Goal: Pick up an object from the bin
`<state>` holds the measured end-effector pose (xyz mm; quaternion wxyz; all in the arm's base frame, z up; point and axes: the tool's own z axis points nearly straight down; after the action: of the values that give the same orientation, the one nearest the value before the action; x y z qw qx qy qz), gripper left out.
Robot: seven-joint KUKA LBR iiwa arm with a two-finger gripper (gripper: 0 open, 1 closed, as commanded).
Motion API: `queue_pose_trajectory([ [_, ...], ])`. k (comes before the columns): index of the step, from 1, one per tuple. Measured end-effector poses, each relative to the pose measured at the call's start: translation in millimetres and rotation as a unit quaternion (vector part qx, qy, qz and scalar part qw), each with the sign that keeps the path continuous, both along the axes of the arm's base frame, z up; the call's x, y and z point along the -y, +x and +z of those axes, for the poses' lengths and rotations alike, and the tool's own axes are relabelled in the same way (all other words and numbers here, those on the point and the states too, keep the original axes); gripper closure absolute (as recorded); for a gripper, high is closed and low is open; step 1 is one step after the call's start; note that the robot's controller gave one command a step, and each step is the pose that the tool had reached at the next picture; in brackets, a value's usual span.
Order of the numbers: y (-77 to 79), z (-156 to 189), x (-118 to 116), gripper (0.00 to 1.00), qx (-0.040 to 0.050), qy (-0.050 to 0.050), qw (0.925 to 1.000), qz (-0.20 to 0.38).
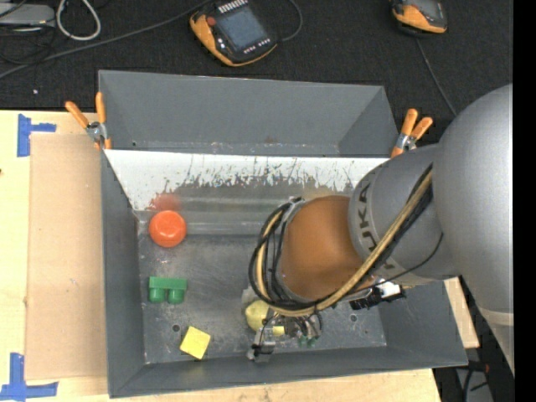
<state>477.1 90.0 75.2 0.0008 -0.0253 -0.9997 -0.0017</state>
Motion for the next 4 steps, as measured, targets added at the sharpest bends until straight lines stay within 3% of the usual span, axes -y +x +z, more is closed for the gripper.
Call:
queue_pose_trajectory([
  [1,18.8,-5,50,0.0,0.0,0.0,0.9996,-0.028],
  [2,45.5,61,38,0.0,-0.0031,0.0,0.9999,-0.015],
  [3,37.9,53,40,0.0,0.0002,0.0,0.9995,-0.032],
  [4,18.8,9,36,0.0,-0.0017,0.0,0.9993,0.038],
])
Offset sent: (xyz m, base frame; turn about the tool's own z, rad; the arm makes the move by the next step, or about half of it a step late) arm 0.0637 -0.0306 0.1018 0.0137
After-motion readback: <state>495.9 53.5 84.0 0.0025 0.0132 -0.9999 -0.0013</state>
